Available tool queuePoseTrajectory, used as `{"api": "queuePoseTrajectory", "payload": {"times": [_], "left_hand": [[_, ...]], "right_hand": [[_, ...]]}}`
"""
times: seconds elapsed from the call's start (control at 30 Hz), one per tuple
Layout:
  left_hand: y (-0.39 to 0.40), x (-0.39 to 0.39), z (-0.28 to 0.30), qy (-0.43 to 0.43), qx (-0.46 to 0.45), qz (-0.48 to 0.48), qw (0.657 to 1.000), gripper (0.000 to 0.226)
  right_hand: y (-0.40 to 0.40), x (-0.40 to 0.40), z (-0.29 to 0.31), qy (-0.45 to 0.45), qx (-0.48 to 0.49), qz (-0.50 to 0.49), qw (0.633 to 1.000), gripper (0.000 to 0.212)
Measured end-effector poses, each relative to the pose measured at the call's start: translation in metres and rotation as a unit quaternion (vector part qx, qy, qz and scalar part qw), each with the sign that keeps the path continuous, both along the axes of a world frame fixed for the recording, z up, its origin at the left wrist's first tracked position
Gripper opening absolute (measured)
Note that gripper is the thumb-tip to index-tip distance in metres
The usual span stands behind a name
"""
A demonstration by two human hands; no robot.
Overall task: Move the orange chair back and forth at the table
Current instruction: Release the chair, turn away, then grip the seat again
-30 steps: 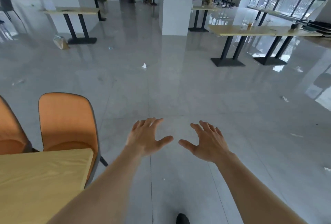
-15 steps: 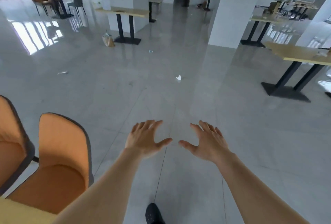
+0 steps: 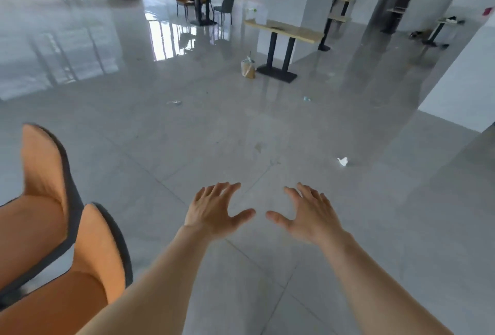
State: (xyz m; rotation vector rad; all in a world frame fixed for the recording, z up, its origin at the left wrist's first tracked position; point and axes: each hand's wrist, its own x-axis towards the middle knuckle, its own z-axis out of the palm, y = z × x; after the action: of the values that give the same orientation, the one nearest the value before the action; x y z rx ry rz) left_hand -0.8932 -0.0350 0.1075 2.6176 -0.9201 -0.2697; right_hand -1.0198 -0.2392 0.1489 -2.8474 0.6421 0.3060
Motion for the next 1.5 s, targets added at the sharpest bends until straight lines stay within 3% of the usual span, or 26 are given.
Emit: {"api": "queuePoseTrajectory", "payload": {"times": [0.27, 0.43, 0.53, 0.8, 1.03, 1.27, 1.5], "left_hand": [[0.027, 0.129, -0.015, -0.001, 0.018, 0.229, 0.973, 0.091], [0.056, 0.155, -0.016, 0.002, 0.021, 0.404, 0.914, 0.093], [0.075, 0.145, -0.014, 0.008, 0.012, 0.492, 0.871, 0.093], [0.123, 0.062, -0.056, 0.045, -0.002, 0.706, 0.706, 0.088], [0.125, 0.038, -0.131, 0.116, -0.049, 0.799, 0.587, 0.097], [0.116, 0.073, -0.176, 0.150, -0.084, 0.822, 0.543, 0.093], [0.114, 0.087, -0.189, 0.148, -0.049, 0.850, 0.502, 0.085]], "right_hand": [[-0.023, 0.232, -0.020, 0.005, -0.002, 0.229, 0.973, 0.107], [0.016, 0.349, -0.022, 0.005, 0.001, 0.404, 0.915, 0.123], [0.062, 0.390, -0.028, 0.022, 0.012, 0.494, 0.869, 0.111], [0.208, 0.401, -0.062, 0.054, 0.018, 0.707, 0.705, 0.099], [0.289, 0.401, -0.132, 0.067, -0.042, 0.818, 0.570, 0.104], [0.331, 0.429, -0.179, 0.098, -0.077, 0.870, 0.477, 0.107], [0.342, 0.447, -0.211, 0.069, -0.032, 0.901, 0.428, 0.094]]}}
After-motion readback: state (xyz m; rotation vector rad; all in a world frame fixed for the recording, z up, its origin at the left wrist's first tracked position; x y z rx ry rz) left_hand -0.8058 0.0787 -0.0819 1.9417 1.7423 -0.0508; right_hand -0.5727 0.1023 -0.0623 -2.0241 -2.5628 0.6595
